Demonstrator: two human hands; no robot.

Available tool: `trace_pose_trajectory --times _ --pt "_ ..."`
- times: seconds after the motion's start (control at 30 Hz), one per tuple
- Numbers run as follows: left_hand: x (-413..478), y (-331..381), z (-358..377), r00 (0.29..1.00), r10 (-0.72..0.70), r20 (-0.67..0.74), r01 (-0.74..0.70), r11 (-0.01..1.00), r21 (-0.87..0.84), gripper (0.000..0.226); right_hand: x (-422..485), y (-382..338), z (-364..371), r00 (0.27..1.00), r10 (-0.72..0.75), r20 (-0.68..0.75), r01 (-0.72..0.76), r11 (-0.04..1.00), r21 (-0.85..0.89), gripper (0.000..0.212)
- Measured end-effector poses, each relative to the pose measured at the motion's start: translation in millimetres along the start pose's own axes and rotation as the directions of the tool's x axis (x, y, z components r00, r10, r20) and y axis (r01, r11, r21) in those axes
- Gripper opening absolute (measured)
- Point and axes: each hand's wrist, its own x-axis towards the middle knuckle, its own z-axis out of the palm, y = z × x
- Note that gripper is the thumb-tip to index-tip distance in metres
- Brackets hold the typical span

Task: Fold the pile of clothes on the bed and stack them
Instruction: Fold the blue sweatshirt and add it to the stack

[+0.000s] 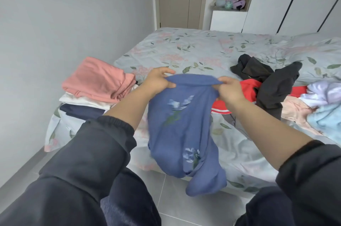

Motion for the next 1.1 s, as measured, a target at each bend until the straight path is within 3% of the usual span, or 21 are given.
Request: trace_pose_trajectory --times 0.03,0.1,0.13,0.2,0.27,0.33,0.4,0.47,0.53,0.6,0.67,0.73,0.83,0.87,0.93,1.0,1.07,1.1 --pt "4.2 -10.5 -1.8 0.996 -0.027 -0.088 0.032 0.998 0.058 0.051 7.2 -0.9 -7.1 0.986 -0.018 -0.168 0.027 0.998 0.051 0.026" --pt "9.2 -34.1 -1.8 0.984 -0.061 -0.166 0.097 0.971 0.218 0.06 17.3 5.4 -19.9 0.971 -0.042 -0.233 0.039 0.999 -0.018 0.015" --pt "9.7 -46.6 1.2 0.985 -0.09 -0.146 0.128 0.952 0.277 0.062 17.9 12.9 -26.1 0.985 -0.019 -0.171 -0.011 0.985 -0.171 0.033" --pt "5.4 -70.9 13.2 0.977 -0.211 -0.011 0.201 0.913 0.355 0.069 14.8 36.3 -37.0 0.993 0.094 -0.066 -0.114 0.855 -0.505 0.063" --pt "-6.8 -90.7 29.8 0.939 -0.315 0.136 0.221 0.859 0.462 0.078 3.2 57.3 -44.6 0.98 0.199 -0.007 -0.14 0.665 -0.733 0.049" --pt "-20.9 -105.1 49.0 0.904 -0.332 0.269 0.146 0.831 0.536 0.076 -13.1 75.0 -45.2 0.921 0.379 0.091 -0.114 0.486 -0.866 0.036" --pt "-34.3 -114.1 67.9 0.896 -0.288 0.338 0.062 0.834 0.548 0.061 -25.2 91.0 -42.2 0.89 0.434 0.141 -0.05 0.399 -0.916 0.035" --pt "-44.7 -118.2 81.4 0.924 -0.206 0.322 0.01 0.854 0.52 0.034 -31.7 104.0 -36.4 0.927 0.334 0.171 0.011 0.432 -0.902 0.029" --pt "-51.3 -119.2 84.4 0.947 -0.169 0.273 0.033 0.898 0.439 0.005 -35.1 111.4 -28.8 0.952 0.222 0.209 0.048 0.566 -0.823 0.036" --pt "-53.5 -122.3 78.0 0.958 -0.188 0.217 0.14 0.966 0.218 0.022 -34.4 114.8 -21.3 0.971 0.156 0.183 -0.001 0.762 -0.647 0.035" --pt "-54.8 -125.1 61.2 0.967 -0.244 0.078 0.249 0.966 -0.069 0.019 -33.2 112.7 -16.3 0.979 0.184 0.092 -0.146 0.937 -0.316 0.033" --pt "-50.4 -133.1 37.2 0.949 -0.278 -0.15 0.253 0.953 -0.167 0.023 -26.1 109.2 -17.0 0.98 0.195 -0.034 -0.198 0.972 -0.13 0.034" --pt "-44.1 -140.8 3.5 0.882 -0.269 -0.387 0.28 0.96 -0.03 0.024 -11.4 94.3 -24.1 0.974 0.017 -0.225 -0.074 0.966 -0.249 0.017" --pt "-42.1 -144.3 -5.4 0.861 -0.277 -0.427 0.314 0.949 0.018 0.025 -6.7 87.4 -26.2 0.961 -0.039 -0.274 -0.04 0.96 -0.276 0.009" --pt "-40.9 -146.6 -18.0 0.841 -0.301 -0.449 0.398 0.907 0.138 0.028 1.5 73.1 -29.6 0.934 -0.114 -0.338 0.015 0.959 -0.282 0.013" --pt "-42.7 -141.0 -20.2 0.884 -0.265 -0.386 0.418 0.816 0.398 0.036 4.1 56.5 -29.1 0.96 -0.107 -0.26 0.051 0.975 -0.216 0.009" --pt "-42.2 -126.9 -9.8 0.955 -0.097 -0.282 0.245 0.793 0.558 0.052 -0.4 35.6 -25.3 0.999 -0.023 -0.025 0.022 0.999 -0.046 0.016" --pt "-41.6 -116.2 -1.5 0.979 -0.012 -0.202 0.121 0.838 0.533 0.06 -4.6 23.8 -22.9 0.991 0.001 0.13 -0.004 1.0 0.027 0.021"
